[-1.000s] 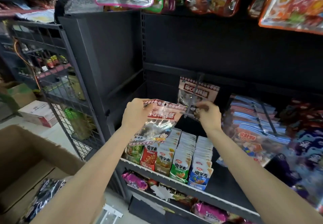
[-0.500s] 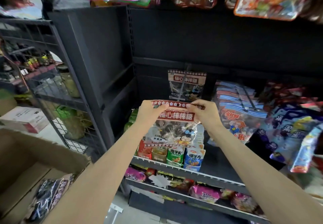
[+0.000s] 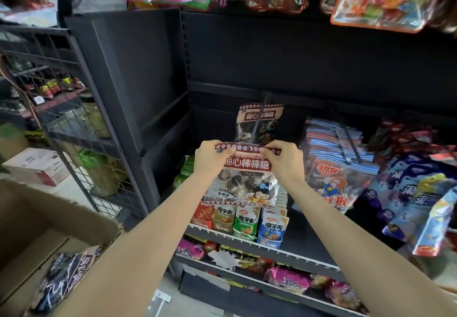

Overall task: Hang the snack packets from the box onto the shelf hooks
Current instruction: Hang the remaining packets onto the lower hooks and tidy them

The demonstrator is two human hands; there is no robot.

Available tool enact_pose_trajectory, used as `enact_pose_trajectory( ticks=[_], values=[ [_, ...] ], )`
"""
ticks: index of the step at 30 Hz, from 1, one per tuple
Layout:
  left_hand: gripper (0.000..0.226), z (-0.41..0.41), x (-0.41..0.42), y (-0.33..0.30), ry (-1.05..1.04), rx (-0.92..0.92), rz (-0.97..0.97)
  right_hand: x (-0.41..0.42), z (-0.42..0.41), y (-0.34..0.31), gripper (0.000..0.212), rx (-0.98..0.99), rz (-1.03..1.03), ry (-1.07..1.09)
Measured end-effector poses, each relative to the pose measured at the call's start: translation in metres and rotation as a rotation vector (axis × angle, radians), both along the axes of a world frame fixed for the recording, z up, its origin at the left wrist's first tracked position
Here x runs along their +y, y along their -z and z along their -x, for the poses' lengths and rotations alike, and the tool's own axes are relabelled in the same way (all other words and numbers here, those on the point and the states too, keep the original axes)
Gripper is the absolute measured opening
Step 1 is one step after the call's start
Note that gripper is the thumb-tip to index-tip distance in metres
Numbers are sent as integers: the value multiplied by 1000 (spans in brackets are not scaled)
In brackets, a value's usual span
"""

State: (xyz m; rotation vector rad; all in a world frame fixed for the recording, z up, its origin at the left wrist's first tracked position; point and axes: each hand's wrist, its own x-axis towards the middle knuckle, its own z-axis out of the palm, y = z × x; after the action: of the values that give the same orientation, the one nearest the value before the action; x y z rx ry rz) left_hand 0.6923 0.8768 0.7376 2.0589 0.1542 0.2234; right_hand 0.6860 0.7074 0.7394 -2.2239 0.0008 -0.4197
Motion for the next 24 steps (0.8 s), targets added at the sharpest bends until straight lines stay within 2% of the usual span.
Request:
enact_pose_trajectory(
  ticks=[2,5,6,8,11,14,17,24],
  values=[
    [23,-4,-3,-1,5,-46,-132,-2,-4,-3,17,-39,147,29],
    [25,-19,-7,-8,30,-184,-566,-5,-16,-8,19,-73,335,44],
    [22,-26,-9,-11,29,-238,-687,-7,-22,-10,20,-74,366,50],
    [19,-42,-15,-18,31,-288,-802,-9,-35,-13,21,-66,364,63],
    [26,-67,-24,-22,18,-278,-829,-10,-60,-15,27,-31,321,131],
    [30,-96,-31,-23,-6,-267,-818,-10,-86,-13,29,9,137,241],
    [35,-125,-39,-27,-11,-219,-775,-9,-108,-9,30,23,48,314],
    [23,-166,-54,-26,-17,-216,-748,-8,-151,0,34,-41,-7,401]
  ],
)
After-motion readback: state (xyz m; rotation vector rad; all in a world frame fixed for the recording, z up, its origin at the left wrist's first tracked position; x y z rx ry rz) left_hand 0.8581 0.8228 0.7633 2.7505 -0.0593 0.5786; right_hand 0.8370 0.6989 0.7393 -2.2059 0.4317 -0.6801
